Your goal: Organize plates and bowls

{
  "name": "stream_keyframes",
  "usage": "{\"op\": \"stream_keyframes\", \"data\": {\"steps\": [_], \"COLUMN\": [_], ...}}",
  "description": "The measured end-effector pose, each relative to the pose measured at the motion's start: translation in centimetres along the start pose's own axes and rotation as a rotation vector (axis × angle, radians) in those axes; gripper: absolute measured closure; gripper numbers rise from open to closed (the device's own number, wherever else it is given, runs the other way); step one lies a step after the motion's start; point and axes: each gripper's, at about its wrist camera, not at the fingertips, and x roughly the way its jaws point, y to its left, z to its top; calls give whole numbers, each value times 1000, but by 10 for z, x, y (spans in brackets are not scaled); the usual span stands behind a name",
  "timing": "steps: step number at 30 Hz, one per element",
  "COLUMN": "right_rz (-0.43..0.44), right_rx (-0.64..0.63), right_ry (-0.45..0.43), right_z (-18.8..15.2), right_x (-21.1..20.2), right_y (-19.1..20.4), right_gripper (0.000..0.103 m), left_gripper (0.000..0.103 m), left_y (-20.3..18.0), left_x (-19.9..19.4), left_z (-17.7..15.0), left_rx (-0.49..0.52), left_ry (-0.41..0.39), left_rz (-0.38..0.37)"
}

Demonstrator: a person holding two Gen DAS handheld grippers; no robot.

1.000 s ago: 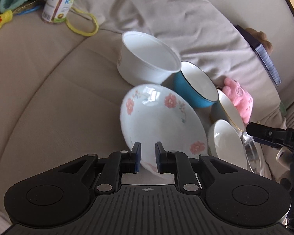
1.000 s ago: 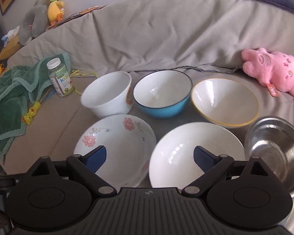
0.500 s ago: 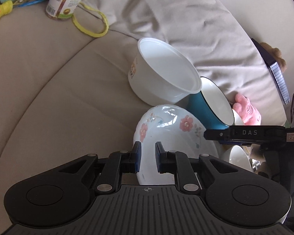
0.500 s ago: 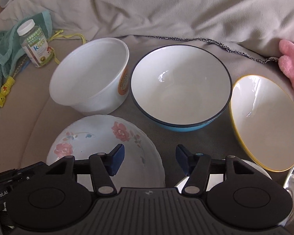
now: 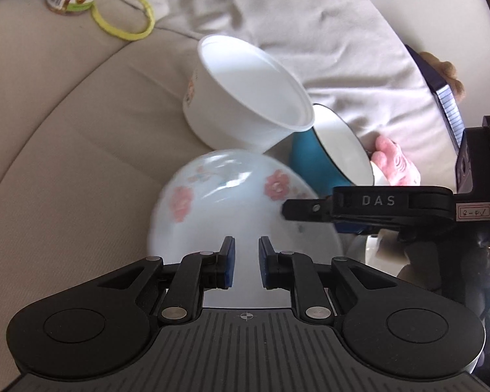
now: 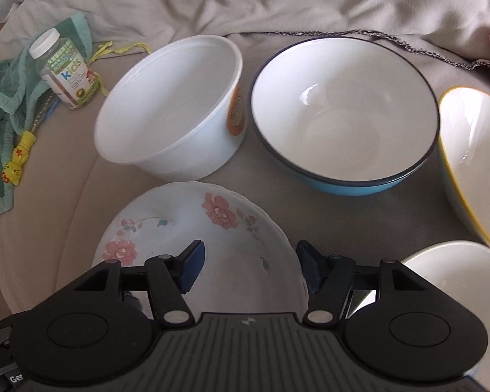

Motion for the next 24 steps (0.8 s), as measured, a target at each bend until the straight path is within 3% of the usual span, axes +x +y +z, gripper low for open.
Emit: {"op": "stream_keyframes", "data": {"steps": [4, 10, 14, 16, 19, 24], "right_rz": [62, 14, -20, -3, -5, -6], "right_rx": [-22, -72, -124, -122, -110, -91], "right_ry": [26, -18, -87, -81, -63, -42], "right_z": [-5, -9, -17, -21, -22, -28], "right_x": [4, 0, -22, -26, -21, -10], "right_y": [17, 25, 23, 21, 20, 20], "right_gripper": [39, 39, 38, 38, 38, 38], "left_gripper": [86, 86, 86, 86, 86, 86], "left_y": [-4, 4, 26, 39, 52, 56], "left_x": [-3, -41, -73, -76, -67, -49], "left_z": [5, 5, -1, -3, -8, -16], "left_rx": [19, 43, 32, -7, -73, -91], "left_ry": [-15, -76, -155, -147, -91, -44], "left_rz": [6, 23, 173, 201, 158, 155]}}
